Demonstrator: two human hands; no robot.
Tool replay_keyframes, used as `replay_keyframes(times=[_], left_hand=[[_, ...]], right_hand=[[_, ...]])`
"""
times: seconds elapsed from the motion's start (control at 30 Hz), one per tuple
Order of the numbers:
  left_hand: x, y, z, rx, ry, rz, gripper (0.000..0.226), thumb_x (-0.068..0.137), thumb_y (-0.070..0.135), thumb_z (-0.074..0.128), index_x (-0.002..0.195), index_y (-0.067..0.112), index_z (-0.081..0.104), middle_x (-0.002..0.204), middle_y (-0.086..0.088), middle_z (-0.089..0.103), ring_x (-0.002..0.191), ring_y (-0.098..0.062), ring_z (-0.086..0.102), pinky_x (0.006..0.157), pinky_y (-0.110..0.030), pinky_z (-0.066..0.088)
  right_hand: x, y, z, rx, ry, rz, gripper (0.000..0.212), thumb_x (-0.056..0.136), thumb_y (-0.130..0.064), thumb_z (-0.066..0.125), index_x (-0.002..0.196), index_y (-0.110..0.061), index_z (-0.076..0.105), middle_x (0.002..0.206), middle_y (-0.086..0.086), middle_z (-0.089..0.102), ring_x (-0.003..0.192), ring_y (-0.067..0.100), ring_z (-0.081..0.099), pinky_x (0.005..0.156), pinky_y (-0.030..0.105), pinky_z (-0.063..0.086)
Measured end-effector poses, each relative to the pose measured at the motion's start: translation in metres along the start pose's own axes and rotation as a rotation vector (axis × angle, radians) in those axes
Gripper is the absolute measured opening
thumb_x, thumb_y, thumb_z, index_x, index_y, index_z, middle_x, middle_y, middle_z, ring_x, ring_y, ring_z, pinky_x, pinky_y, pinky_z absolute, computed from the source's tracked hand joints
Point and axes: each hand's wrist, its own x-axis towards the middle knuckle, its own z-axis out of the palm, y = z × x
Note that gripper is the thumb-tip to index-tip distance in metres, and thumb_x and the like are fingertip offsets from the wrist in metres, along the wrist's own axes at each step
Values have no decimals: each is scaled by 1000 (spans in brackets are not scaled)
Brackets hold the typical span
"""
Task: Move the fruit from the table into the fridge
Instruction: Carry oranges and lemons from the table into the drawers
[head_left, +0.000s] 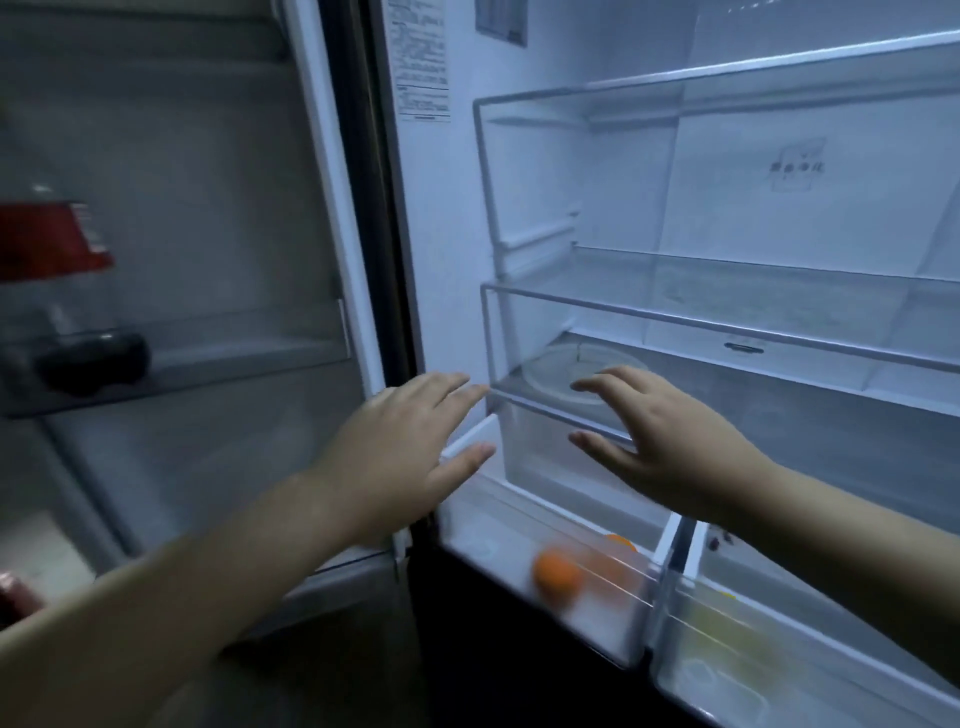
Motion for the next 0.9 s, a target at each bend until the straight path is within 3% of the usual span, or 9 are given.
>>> replay_keyframes(times=[0.23,0.33,0.47,0.57,0.73,0.9], left_hand=[[-80,-41,-19,52,-79,-143,82,76,73,2,149,35,-2,158,10,5,144,-8,2,115,-30,7],[-123,-62,-32,58,-108,-233,85,73,74,0,149,35,-4,158,11,-1,144,-7,-1,116,-30,7],[-183,-98,-47,122,-49,-337,76,87,69,24,150,27,14,157,3,15,144,-13,12,114,-31,11],[-231,-123,-57,155,-76,-430,78,86,71,18,150,26,14,158,4,13,144,-14,10,117,-34,12],[-316,-169,-68,211,-68,-561,78,87,68,26,147,19,29,153,-4,29,141,-21,25,110,-45,31],[-394,-201,-69,284,-48,-715,72,87,61,34,139,13,44,145,-9,43,134,-26,40,105,-46,38]], right_hand=[[36,-80,22,71,-59,-196,63,86,-58,47,135,-20,42,135,-2,47,123,16,44,96,21,33],[51,-127,34,81,-82,-293,68,85,-59,46,141,-22,34,143,-4,38,129,16,40,102,25,33],[70,-202,54,106,-167,-410,78,84,-65,39,148,-27,14,152,-8,21,138,12,24,109,24,24],[87,-260,76,138,-215,-500,79,83,-66,40,147,-33,7,154,-11,14,139,10,21,109,25,22],[106,-355,111,225,-282,-650,78,82,-62,45,146,-32,13,151,-11,19,135,6,25,98,16,22],[112,-446,142,286,-293,-775,82,76,-63,41,147,-28,17,151,-6,25,135,12,30,102,25,31]])
